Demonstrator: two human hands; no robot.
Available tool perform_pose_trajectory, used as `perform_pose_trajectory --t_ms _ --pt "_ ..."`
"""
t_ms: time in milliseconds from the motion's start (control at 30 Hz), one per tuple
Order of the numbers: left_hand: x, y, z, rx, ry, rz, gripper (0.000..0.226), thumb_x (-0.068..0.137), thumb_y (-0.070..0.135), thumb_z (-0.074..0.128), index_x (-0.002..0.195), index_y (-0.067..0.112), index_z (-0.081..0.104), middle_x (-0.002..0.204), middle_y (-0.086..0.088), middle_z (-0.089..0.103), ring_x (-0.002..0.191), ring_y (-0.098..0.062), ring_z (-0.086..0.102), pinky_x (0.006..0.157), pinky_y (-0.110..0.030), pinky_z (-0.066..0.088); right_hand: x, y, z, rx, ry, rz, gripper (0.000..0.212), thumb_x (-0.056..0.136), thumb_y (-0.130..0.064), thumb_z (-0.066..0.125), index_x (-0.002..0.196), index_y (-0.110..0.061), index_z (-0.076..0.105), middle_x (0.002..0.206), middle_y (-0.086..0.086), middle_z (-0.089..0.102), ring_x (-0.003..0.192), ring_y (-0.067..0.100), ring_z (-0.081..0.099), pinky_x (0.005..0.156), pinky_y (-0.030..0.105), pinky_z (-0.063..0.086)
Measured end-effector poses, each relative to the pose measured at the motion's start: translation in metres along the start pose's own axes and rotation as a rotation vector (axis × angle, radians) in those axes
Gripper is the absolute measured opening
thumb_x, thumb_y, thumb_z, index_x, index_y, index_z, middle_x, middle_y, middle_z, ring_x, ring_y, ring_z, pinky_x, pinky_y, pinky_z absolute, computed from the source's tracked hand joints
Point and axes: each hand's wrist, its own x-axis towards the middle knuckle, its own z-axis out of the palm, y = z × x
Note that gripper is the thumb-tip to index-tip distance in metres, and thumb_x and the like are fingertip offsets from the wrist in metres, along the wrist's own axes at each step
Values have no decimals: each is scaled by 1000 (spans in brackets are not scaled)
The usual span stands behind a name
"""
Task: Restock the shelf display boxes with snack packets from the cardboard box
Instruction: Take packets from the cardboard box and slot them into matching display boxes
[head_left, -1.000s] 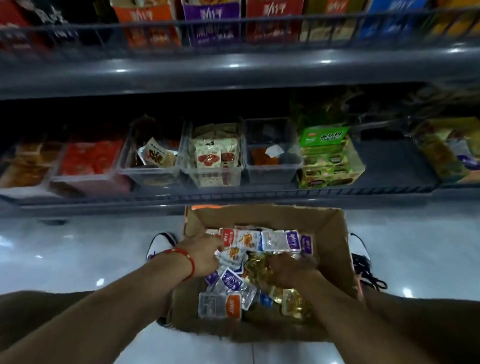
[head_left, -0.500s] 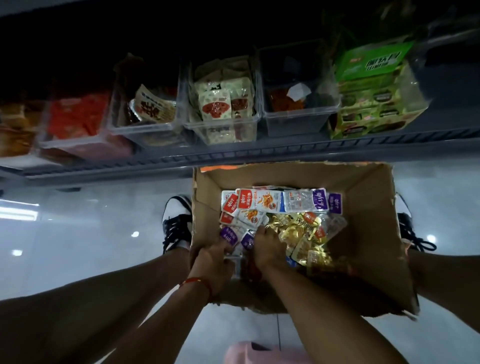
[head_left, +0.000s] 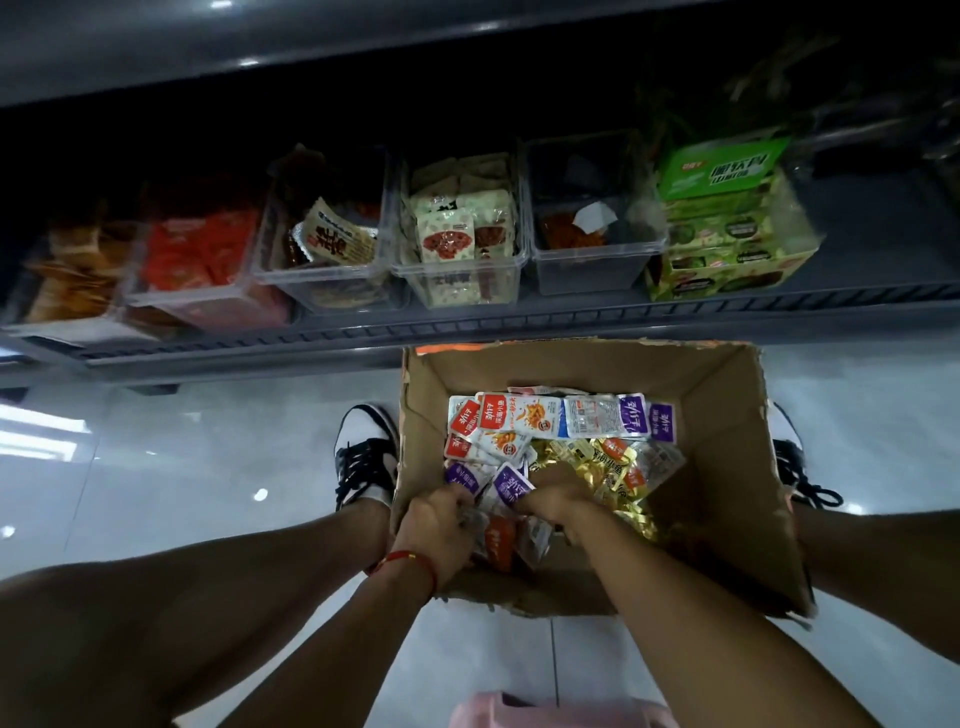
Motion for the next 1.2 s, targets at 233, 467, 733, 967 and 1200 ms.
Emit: perform_pose_trajectory --t_ms 233,467,733,967,1200 --pt "-10 34 1 -161 40 178 65 89 20 69 147 25 42 145 -3 53 131 -25 52 111 -39 44 -49 3 -61 79 33 -170 32 73 -26 90 98 -13 75 107 5 72 96 20 69 76 31 55" --pt "-11 56 -17 -396 54 244 21 84 24 80 91 26 60 98 7 70 91 -12 64 72 -17 49 -110 11 -97 336 15 -333 29 81 -21 85 100 -3 74 99 9 77 95 21 73 91 35 55" --pt "-12 72 -27 -912 123 55 35 80 1 81 106 13 61 102 -14 75 93 -33 73 82 -52 61 -127 35 -103 502 179 -356 24 83 4 77 102 -8 70 104 9 75 94 26 74 84 48 61" --pt "-18 78 -34 -1217 19 -42 21 89 0 71 110 0 68 98 -19 77 84 -33 75 78 -51 61 -134 21 -111 769 250 -407 35 87 1 74 117 -15 67 107 5 75 92 24 75 78 41 62" --pt "-31 81 -38 -1379 -46 26 19 94 3 63 113 4 69 110 -18 75 95 -31 74 73 -42 62 -141 -1 -107 696 427 -514 26 95 -8 67 112 -26 61 109 -5 74 93 12 74 80 39 62"
